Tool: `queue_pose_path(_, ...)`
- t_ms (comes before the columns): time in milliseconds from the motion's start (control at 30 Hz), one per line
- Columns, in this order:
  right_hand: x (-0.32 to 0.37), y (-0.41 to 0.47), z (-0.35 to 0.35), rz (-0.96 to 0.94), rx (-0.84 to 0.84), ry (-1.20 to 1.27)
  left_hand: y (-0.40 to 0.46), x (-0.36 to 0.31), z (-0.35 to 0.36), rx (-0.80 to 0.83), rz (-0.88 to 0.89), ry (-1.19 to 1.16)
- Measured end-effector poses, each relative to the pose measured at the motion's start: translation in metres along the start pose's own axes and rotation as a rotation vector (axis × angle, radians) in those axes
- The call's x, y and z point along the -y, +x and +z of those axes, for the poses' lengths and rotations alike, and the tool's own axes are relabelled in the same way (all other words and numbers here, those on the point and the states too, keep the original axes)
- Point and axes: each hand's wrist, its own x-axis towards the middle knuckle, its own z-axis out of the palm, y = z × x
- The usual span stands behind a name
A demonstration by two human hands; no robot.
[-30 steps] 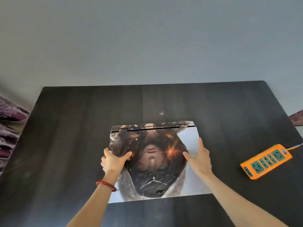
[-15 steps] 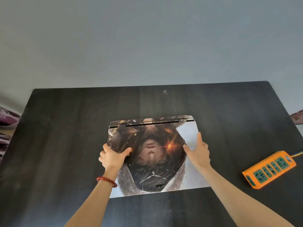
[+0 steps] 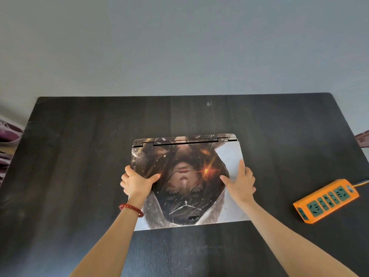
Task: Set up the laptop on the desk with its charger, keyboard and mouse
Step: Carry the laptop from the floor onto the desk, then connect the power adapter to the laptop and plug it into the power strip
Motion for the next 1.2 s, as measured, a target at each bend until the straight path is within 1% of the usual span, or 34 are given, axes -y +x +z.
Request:
queue_pose_path(333,-0.003,-0.002,0.003,0.011,-0.007,-0.019,-0.005,0.001,-0.004,0.010,0.039,0.042)
queue_pose_path(500,-0.006,-0.001,0.003,-0.003,0.029,-0.007,-0.010,0.007,-0.006,0.040,0.071,0.105)
queue_pose_path(600,-0.004,-0.002,-0.002,-0.027,0.057,-0.079,-0.021,0.015,-0.008,0.059,0.114,0.148)
queue_pose_path(667,-0.001,-0.009,-0.007,-0.098,0.059,-0.216,-0.034,0.021,-0.009,0.028,0.141,0.182)
queue_pose_path(733,0.003,-0.022,-0.008,-0.219,0.044,-0.322,-0.050,0.029,-0.011,-0.009,0.166,0.190)
queue_pose_path(800,0.009,-0.040,-0.003,-0.365,0.029,-0.329,-0.065,0.038,-0.015,-0.030,0.201,0.162)
queue_pose_path(867,0.017,-0.063,0.005,-0.529,0.043,-0.252,-0.081,0.053,-0.023,-0.040,0.226,0.122)
queue_pose_path(900,0.021,-0.075,0.010,-0.593,0.079,-0.202,-0.088,0.062,-0.027,-0.047,0.233,0.096)
queue_pose_path(933,0.028,-0.091,0.018,-0.663,0.149,-0.160,-0.100,0.077,-0.035,-0.068,0.214,0.051)
queue_pose_path(1033,0.041,-0.127,0.039,-0.732,0.360,-0.073,-0.127,0.110,-0.053,-0.130,0.166,-0.048)
queue_pose_path(1133,0.054,-0.169,0.066,-0.841,0.569,-0.102,-0.156,0.157,-0.077,-0.222,0.034,-0.106)
queue_pose_path(1200,0.064,-0.206,0.085,-0.912,0.705,-0.153,-0.181,0.200,-0.098,-0.302,-0.070,-0.145)
